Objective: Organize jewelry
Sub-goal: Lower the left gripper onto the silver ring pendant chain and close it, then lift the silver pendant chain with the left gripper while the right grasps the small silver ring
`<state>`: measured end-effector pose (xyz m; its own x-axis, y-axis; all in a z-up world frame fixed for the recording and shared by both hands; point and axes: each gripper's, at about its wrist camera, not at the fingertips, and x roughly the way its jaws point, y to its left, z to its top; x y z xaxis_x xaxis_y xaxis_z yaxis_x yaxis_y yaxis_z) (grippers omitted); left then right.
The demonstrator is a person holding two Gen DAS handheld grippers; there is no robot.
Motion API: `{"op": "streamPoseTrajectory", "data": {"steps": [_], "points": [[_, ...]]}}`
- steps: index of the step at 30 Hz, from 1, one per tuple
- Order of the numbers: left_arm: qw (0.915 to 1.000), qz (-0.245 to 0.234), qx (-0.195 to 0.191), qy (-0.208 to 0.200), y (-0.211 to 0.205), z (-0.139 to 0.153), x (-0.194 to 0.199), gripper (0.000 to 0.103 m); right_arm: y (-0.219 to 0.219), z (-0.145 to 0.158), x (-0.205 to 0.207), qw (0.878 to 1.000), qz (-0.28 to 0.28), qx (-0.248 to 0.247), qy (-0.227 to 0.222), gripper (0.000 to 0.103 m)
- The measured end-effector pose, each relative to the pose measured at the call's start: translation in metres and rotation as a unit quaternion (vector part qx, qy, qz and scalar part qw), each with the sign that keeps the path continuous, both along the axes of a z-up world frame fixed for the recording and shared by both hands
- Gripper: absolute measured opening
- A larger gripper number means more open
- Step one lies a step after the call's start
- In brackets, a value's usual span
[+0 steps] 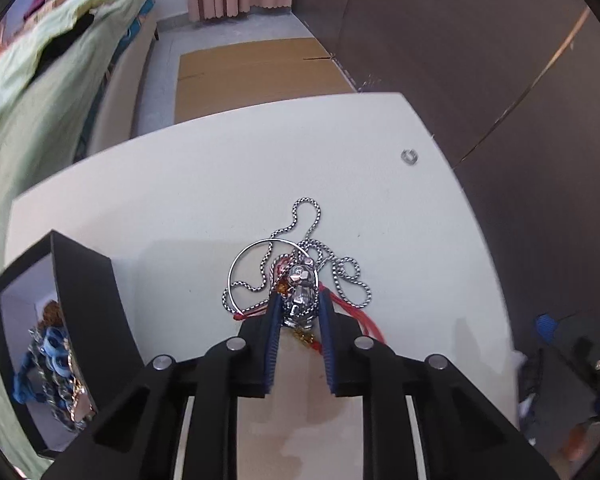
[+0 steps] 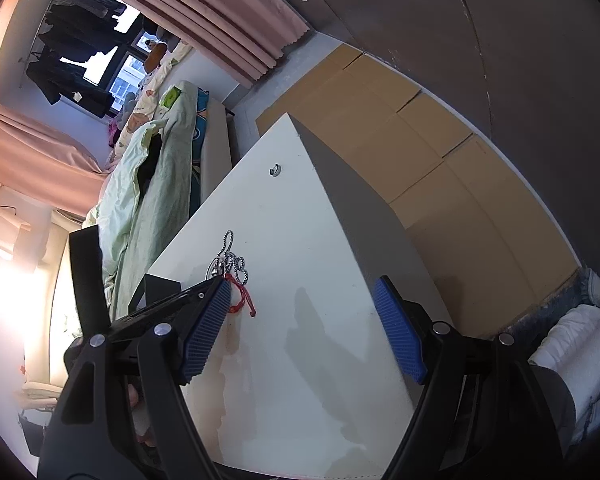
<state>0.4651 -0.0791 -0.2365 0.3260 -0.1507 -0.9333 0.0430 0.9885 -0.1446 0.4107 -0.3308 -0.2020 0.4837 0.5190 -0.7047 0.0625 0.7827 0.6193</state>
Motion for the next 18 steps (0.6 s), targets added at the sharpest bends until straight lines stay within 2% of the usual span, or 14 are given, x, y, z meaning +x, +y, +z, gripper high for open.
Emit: {"op": "streamPoseTrajectory", "data": {"steps": [3, 15, 18], "points": [[0.9998, 0.008, -0.014, -0.009, 0.009, 0.014, 0.000, 0.011, 0.002, 0.001, 0.001, 1.000, 0.003, -0.001, -0.002, 0.075], [0.9970, 0.004, -0.042, -0.065, 0.013, 0.077, -0.015, 0.011, 0.018, 0.008, 0.005, 1.000, 0.021, 0.009, -0.011, 0.075], [0.9957, 0.003, -0.048, -0.080, 0.013, 0.094, -0.021, 0.011, 0.023, 0.011, 0.012, 0.999, 0.028, 0.004, -0.014, 0.071]]}}
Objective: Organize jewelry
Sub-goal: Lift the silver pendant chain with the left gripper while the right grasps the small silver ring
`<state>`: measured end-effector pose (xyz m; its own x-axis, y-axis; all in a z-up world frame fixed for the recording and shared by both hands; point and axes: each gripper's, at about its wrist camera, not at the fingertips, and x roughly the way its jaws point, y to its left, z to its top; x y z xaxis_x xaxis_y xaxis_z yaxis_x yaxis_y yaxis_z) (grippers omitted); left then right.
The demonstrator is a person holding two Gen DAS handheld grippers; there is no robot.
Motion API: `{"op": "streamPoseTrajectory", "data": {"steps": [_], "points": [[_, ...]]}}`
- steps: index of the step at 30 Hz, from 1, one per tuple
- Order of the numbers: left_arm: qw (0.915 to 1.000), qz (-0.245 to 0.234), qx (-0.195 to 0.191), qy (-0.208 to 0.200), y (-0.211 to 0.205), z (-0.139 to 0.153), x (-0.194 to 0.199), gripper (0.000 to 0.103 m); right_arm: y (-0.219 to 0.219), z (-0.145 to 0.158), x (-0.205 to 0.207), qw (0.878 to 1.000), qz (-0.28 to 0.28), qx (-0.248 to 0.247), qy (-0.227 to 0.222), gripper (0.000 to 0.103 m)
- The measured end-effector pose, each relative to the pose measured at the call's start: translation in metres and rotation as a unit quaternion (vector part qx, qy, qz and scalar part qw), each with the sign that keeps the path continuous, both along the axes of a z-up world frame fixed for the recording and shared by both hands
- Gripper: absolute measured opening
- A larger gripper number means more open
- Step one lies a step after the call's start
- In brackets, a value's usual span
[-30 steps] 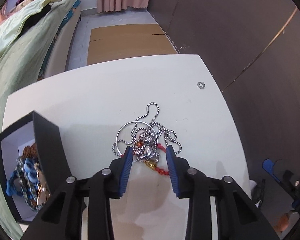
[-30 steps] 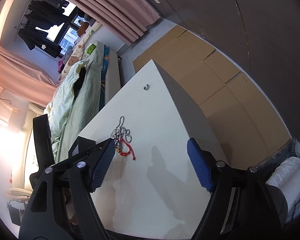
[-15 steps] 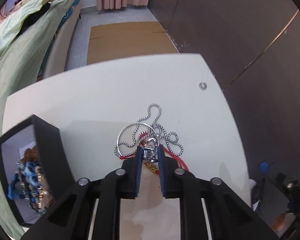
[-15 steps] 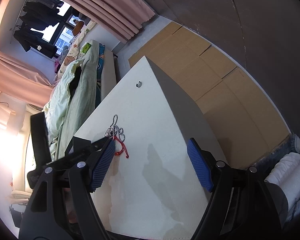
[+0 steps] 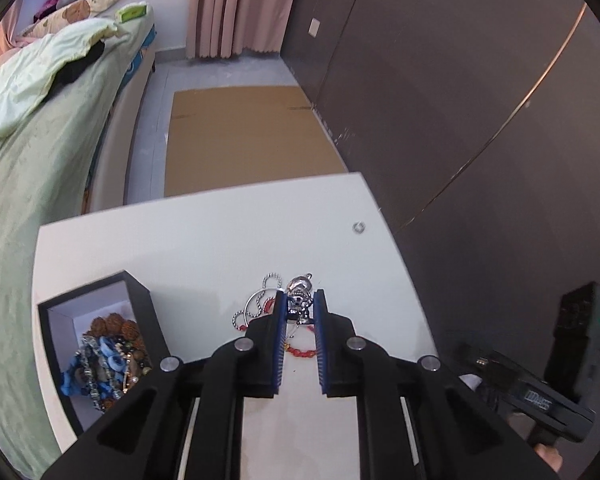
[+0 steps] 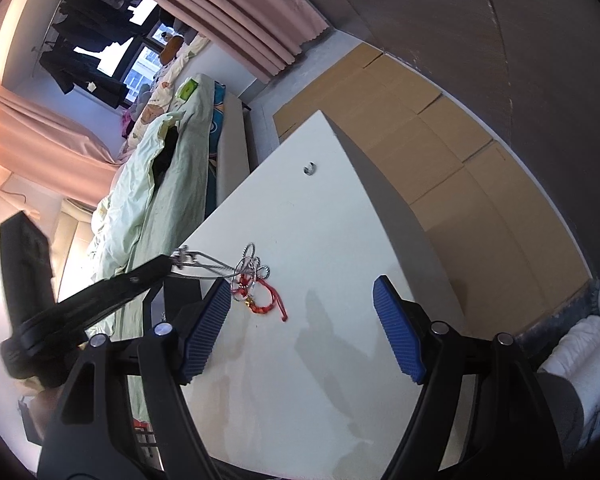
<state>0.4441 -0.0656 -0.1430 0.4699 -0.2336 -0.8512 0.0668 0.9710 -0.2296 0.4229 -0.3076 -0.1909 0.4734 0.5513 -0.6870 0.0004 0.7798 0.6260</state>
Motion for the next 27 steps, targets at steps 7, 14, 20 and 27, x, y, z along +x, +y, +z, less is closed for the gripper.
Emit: {"op": "streamPoseTrajectory", "data": {"steps": [7, 14, 20, 27], "points": [[0.9990, 0.000, -0.011, -0.043, 0.007, 0.046, -0.011, 0.011, 0.017, 0.005, 0.023, 0.999, 0.029, -0.031, -0.007, 0.060], [0.9971, 0.017, -0.003, -0.074, 0.021, 0.084, -0.016, 0.011, 0.029, 0.007, 0.057, 0.997, 0.048, -0.066, -0.007, 0.051], [0.9951, 0.039, 0.005, -0.091, 0.040, 0.107, -0.020, 0.011, 0.043, -0.003, 0.092, 0.992, 0.071, -0.105, 0.007, 0.043], [0.9920, 0.052, 0.027, -0.112, 0.062, 0.139, -0.020, 0.011, 0.056, -0.016, 0.124, 0.986, 0.086, -0.143, 0.021, 0.039]]}}
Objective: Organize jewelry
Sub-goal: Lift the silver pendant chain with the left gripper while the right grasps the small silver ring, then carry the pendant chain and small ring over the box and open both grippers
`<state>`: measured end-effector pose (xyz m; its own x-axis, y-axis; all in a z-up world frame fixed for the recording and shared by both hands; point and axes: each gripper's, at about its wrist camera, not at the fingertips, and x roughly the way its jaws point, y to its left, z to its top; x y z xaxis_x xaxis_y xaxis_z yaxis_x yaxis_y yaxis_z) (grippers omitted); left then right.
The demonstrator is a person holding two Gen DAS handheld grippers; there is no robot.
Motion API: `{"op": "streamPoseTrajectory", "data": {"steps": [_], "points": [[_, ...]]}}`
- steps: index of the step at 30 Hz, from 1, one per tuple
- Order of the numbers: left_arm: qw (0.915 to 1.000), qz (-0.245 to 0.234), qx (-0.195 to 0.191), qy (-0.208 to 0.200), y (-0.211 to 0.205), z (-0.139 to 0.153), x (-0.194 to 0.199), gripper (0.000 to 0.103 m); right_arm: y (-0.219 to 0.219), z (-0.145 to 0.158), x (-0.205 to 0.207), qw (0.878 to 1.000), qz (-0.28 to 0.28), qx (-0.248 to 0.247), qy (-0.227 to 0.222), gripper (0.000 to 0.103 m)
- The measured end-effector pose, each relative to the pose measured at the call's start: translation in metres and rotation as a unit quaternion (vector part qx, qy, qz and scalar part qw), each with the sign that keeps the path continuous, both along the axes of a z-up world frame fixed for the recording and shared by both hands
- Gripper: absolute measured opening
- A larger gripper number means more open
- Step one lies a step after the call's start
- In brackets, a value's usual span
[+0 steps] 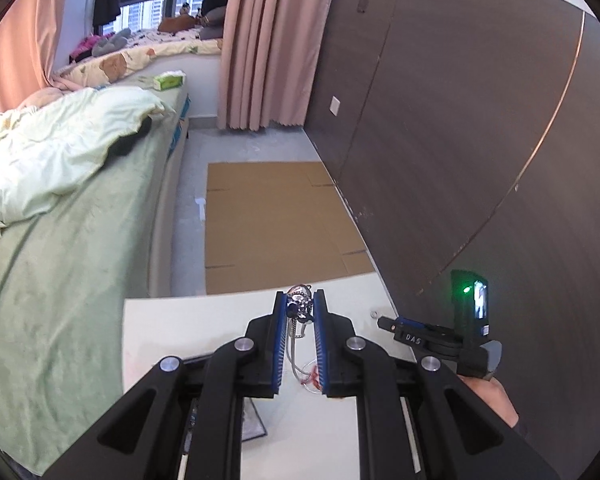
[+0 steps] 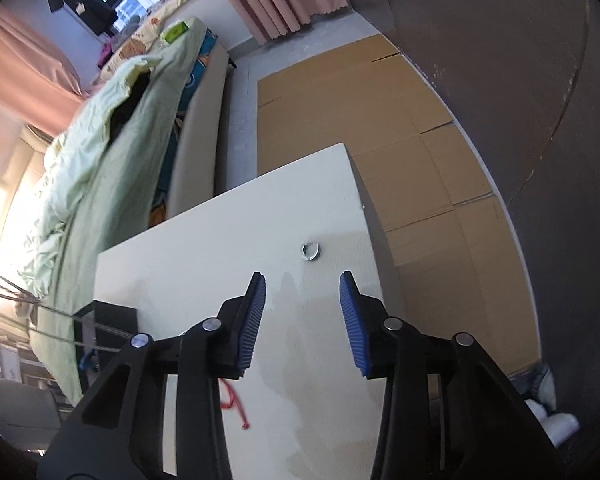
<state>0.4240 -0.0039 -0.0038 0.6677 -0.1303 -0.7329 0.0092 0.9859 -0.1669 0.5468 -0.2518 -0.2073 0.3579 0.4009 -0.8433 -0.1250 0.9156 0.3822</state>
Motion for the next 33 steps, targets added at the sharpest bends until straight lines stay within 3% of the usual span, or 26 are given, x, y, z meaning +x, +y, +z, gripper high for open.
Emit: {"op": "streamPoseTrajectory", "data": {"steps": [7, 13, 18, 25, 33], "points": [[0.9997, 0.015, 0.001, -0.019, 0.019, 0.027, -0.006, 0.011, 0.020, -0.007, 0.014, 0.999, 0.017, -0.049, -0.002, 0.028], [0.9990, 0.024, 0.008, -0.038, 0.027, 0.050, -0.016, 0.011, 0.037, -0.013, 0.024, 0.995, 0.026, -0.095, -0.005, 0.026], [0.9983, 0.027, 0.007, -0.051, 0.034, 0.069, -0.022, 0.011, 0.044, -0.014, 0.030, 0.991, 0.027, -0.134, -0.011, 0.013], [0.9964, 0.028, 0.010, -0.080, 0.036, 0.104, -0.036, 0.011, 0.046, -0.002, 0.021, 0.992, 0.036, -0.124, -0.012, 0.011], [0.9923, 0.037, 0.016, -0.117, 0.048, 0.151, -0.058, 0.011, 0.064, 0.046, -0.020, 0.993, 0.062, -0.082, -0.059, 0.011]]}}
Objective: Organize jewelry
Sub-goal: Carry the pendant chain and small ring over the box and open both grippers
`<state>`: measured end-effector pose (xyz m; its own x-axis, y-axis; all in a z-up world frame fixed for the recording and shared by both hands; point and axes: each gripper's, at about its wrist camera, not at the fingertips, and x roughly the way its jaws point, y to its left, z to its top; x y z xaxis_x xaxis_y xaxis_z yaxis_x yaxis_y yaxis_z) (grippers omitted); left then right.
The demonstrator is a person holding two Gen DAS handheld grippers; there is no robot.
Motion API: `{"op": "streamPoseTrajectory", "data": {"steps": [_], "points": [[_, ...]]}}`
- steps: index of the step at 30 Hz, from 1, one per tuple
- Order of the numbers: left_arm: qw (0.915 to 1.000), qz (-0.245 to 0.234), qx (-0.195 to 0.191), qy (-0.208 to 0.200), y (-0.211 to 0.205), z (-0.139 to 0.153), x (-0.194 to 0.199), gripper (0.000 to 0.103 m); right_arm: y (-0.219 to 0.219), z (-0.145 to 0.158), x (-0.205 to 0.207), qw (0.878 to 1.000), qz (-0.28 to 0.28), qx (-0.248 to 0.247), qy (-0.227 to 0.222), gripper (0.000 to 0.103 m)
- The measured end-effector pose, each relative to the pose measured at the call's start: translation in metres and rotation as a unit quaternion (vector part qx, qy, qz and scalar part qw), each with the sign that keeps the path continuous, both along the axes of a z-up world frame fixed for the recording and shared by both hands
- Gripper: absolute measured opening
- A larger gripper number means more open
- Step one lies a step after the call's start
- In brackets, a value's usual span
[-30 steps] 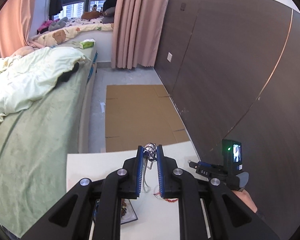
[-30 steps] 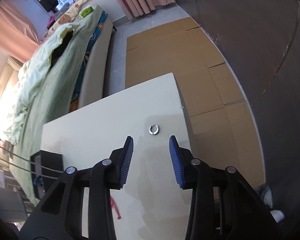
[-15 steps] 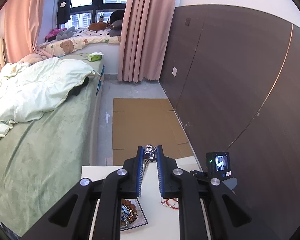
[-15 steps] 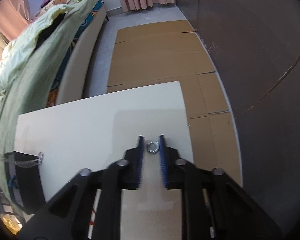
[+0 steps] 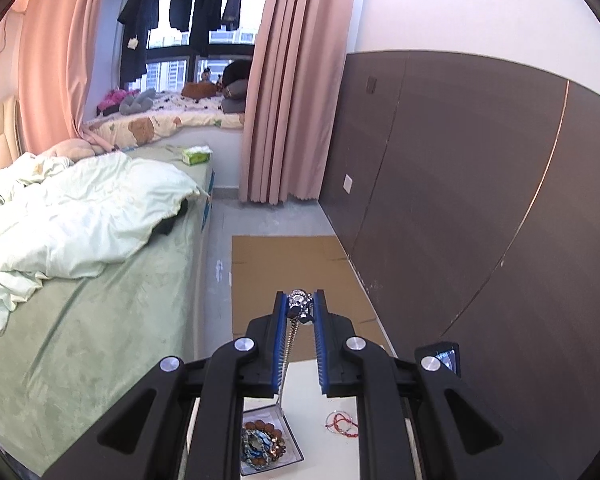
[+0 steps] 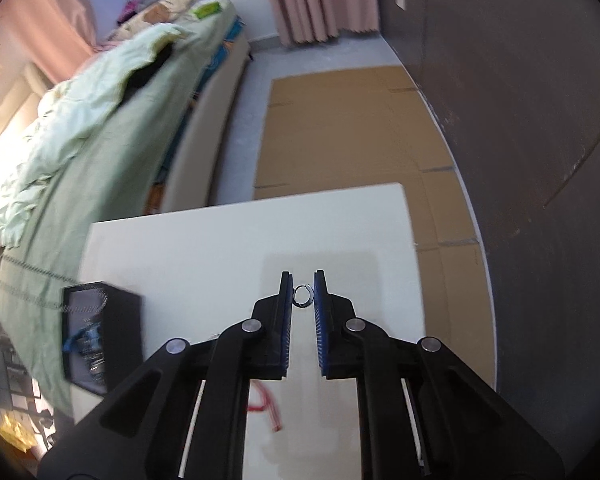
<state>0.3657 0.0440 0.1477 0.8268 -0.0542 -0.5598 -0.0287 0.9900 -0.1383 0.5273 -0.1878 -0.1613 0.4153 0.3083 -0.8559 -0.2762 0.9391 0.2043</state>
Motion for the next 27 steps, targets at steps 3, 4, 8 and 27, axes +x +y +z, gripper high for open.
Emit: {"op": "streamPoseTrajectory", "data": {"steps": [3, 4, 8, 27], "points": [[1.0000, 0.002, 0.003, -0.008, 0.004, 0.010, -0.008, 0.011, 0.012, 0.024, -0.016, 0.999, 0.017, 0.019, -0.022, 0.012], [1.0000, 0.002, 0.003, -0.009, 0.005, 0.012, -0.009, 0.011, 0.015, 0.030, -0.021, 0.999, 0.020, 0.025, -0.027, 0.012], [1.0000, 0.006, 0.002, -0.006, 0.012, 0.012, -0.013, 0.011, 0.029, 0.055, -0.041, 0.997, 0.039, 0.061, -0.039, 0.012], [0.9992, 0.010, -0.025, 0.028, 0.041, -0.040, -0.001, 0.011, 0.065, 0.093, -0.107, 0.989, 0.091, 0.096, -0.069, 0.012]]}}
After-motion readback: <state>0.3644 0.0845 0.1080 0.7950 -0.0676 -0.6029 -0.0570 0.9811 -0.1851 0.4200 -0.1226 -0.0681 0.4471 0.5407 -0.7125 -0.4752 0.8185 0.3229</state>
